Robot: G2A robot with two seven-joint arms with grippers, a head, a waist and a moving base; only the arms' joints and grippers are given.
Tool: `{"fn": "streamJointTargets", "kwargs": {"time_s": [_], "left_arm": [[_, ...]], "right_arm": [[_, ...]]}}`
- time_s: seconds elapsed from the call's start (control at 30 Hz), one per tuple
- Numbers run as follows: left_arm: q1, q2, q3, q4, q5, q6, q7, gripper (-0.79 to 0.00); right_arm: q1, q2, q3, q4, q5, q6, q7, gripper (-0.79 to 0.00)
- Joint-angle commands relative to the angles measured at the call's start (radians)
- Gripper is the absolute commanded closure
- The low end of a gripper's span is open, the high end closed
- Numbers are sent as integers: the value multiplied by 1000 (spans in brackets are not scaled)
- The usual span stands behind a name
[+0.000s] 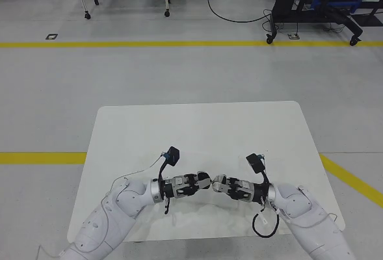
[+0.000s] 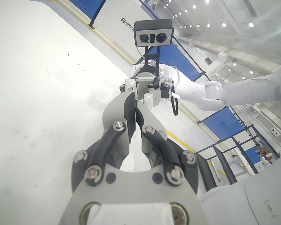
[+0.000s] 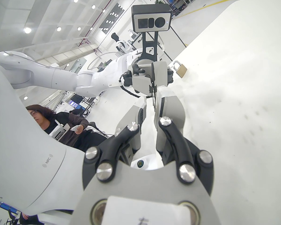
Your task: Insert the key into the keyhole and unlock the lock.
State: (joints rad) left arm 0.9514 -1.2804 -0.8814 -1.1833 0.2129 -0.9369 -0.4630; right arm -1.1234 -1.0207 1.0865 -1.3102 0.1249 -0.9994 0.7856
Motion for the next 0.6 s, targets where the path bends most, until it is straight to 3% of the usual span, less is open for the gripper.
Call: {"fn": "streamJointTargets", "kwargs": {"time_s": [0.0, 0.23, 0.27, 0.3, 0.43, 0.57], "left_arm": [[1, 0, 0, 2, 6, -6, 9, 0], [-1, -1, 3, 6, 34, -4, 12, 0], [-4, 0, 3, 4, 50, 3, 8, -560], [-3, 0, 2, -1, 62, 10, 10, -785], [7, 6, -24, -24, 93, 37, 38, -785], [30, 32, -109, -87, 140, 60, 36, -785]], "right_arm": [[2, 0, -3, 1, 0, 1, -3, 0], [2, 4, 1, 2, 1, -13, -16, 0], [0, 5, 2, 1, 2, -13, -16, 0], [0, 6, 3, 0, 3, -13, -16, 0], [-1, 12, 20, 7, 5, -13, -19, 0], [-3, 26, 92, 14, -41, -13, -50, 0]]}}
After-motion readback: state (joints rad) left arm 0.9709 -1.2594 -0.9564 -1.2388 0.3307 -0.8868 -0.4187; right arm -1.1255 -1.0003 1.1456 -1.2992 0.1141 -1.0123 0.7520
